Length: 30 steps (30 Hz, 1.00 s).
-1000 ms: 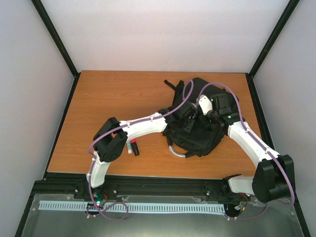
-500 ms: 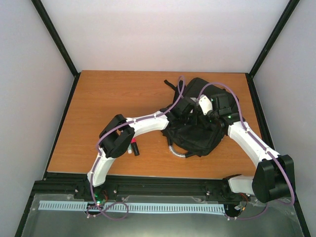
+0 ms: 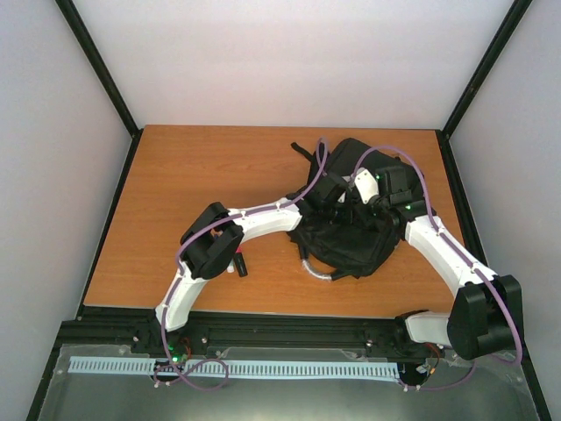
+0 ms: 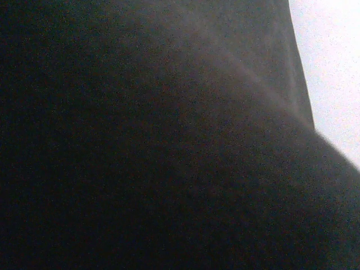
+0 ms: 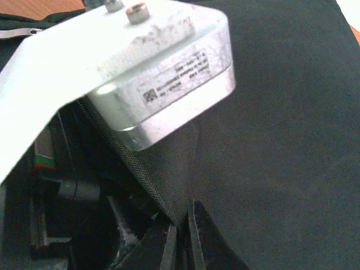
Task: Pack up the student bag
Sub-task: Place the stationery in the student bag.
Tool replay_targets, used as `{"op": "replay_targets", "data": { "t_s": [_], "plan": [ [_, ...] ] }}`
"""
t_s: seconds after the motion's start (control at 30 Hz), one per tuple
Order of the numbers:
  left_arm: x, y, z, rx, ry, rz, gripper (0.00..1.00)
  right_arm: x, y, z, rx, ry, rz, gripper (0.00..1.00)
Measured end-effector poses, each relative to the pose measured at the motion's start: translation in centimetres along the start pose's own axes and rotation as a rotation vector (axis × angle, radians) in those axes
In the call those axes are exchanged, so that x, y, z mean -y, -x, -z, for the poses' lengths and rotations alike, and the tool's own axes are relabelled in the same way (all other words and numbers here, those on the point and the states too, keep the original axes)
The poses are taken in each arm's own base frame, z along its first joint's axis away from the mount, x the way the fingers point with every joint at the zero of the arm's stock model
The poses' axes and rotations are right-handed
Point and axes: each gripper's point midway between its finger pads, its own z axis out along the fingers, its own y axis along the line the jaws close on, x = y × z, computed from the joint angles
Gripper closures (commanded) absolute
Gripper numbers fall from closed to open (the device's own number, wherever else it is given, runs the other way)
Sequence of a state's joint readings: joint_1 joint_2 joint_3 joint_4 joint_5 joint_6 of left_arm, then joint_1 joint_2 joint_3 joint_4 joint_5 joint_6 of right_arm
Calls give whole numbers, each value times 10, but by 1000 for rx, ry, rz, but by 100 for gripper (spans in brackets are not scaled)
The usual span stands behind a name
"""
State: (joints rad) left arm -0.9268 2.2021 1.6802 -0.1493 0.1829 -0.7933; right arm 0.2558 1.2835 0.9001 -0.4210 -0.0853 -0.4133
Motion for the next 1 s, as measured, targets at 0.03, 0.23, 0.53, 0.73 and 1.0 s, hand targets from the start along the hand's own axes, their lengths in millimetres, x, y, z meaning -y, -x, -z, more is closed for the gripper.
{"op": "replay_targets", "data": {
  "t_s": [0.03, 0.23, 0.53, 0.73, 1.0],
  "plan": [
    [-1, -1, 0, -6, 1, -3, 51, 0, 0, 0, -1, 0, -1, 97],
    [-2, -6, 4, -17, 1, -23, 40, 0, -1, 0, 0, 3, -3, 97],
    [-2, -4, 64, 28, 33, -58, 0, -2, -2, -3, -6, 19, -7, 97],
    [-3, 3, 130, 130, 99, -86, 0, -3, -3, -4, -11, 24, -9, 97],
    [-57, -9, 207, 232, 327, -143, 0, -3, -4, -4, -11, 24, -10, 97]
  ]
}}
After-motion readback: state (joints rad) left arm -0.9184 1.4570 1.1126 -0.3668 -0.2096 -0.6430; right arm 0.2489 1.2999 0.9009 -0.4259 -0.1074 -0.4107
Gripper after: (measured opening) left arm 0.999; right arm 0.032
